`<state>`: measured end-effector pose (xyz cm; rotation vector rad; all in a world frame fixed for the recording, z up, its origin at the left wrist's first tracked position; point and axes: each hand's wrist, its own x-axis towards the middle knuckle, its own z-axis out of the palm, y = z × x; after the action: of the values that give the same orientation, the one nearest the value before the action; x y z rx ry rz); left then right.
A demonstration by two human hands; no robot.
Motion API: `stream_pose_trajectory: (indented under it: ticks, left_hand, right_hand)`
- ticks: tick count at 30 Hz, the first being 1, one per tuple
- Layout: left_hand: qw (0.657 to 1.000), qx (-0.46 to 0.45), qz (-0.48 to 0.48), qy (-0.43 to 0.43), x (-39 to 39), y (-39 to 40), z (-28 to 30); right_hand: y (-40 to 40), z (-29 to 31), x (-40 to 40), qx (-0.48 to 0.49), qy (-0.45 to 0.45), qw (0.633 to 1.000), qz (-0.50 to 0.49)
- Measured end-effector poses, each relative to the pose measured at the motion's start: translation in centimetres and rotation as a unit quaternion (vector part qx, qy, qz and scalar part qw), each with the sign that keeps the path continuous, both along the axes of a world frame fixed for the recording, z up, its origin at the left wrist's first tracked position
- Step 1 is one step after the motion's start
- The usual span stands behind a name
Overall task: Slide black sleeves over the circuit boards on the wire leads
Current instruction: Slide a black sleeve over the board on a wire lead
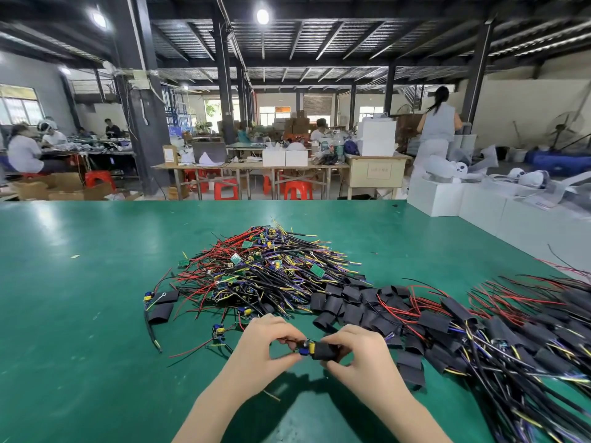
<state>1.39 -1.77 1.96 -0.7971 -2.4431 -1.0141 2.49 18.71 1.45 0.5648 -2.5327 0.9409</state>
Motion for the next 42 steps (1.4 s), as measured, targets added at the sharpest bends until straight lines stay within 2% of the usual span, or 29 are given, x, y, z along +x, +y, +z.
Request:
stream_pose_trajectory:
  ticks: [3, 7, 17, 25, 30, 36, 42]
  left_hand:
    - [0.998, -0.012, 0.001, 0.061, 0.0, 0.2, 0.2]
    - [0.995, -0.026, 0.009, 0.097, -0.1, 0.5, 0.3]
    - [0.997, -0.009, 0.004, 0.075, -0.2, 0.9, -0.5]
    - [0.995, 0.079, -0.007, -0.063, 0.0, 0.1, 0.0]
    - [0.988, 0.116, -0.006, -0.097, 0.1, 0.4, 0.0]
    - [0.984, 0.134, -0.025, -0.112, 0.1, 0.7, -0.3]
    - [0.958, 0.222, -0.038, -0.177, -0.2, 0.3, 0.0]
  right_hand:
    - [-0.3, 0.1, 0.1, -0.026, -0.022, 0.999, -0.014]
    - [-0.4, 0.4, 0.2, -0.077, -0.024, 0.996, -0.046]
    - [-0.6, 0.2, 0.3, -0.057, 0.03, 0.998, -0.011]
    - [-0.4, 0.8, 0.5, -0.077, 0.075, 0.994, 0.016]
    - [-0.5, 0.7, 0.7, -0.068, 0.109, 0.991, 0.023]
    - [-0.5, 0.1, 0.6, -0.068, 0.1, 0.992, 0.037]
    - [-0.6, -0.2, 0.1, -0.109, 0.141, 0.984, 0.0]
